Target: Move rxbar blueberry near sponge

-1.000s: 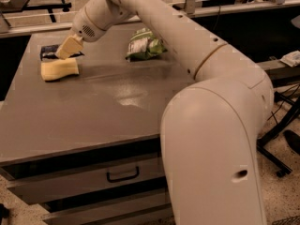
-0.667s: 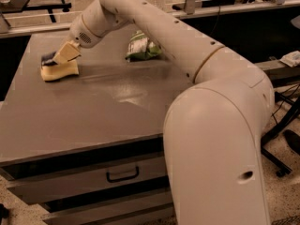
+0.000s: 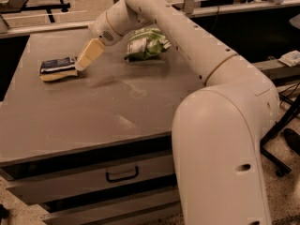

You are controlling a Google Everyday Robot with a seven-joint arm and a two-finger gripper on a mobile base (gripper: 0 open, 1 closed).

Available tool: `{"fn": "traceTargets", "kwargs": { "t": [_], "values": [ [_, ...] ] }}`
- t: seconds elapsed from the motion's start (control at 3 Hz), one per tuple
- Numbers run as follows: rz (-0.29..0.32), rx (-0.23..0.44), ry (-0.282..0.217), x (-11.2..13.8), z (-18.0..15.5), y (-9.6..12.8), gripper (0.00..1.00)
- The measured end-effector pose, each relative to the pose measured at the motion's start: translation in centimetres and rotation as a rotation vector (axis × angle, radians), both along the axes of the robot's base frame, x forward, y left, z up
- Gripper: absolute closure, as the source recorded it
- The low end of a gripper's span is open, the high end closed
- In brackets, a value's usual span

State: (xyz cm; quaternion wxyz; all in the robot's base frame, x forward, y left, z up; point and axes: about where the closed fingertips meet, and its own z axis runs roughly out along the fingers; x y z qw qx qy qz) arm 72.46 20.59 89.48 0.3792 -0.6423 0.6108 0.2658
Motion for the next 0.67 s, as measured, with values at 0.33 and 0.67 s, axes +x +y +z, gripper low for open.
{"fn": "traceTargets", "kwargs": {
  "t": [0.33, 0.67],
  "values": [
    [0.019, -0.023, -0.012, 0.03, 0.25, -5.76, 0.0],
    [0.022, -0.021, -0.008, 0.0, 0.06, -5.09, 0.0]
  ]
}}
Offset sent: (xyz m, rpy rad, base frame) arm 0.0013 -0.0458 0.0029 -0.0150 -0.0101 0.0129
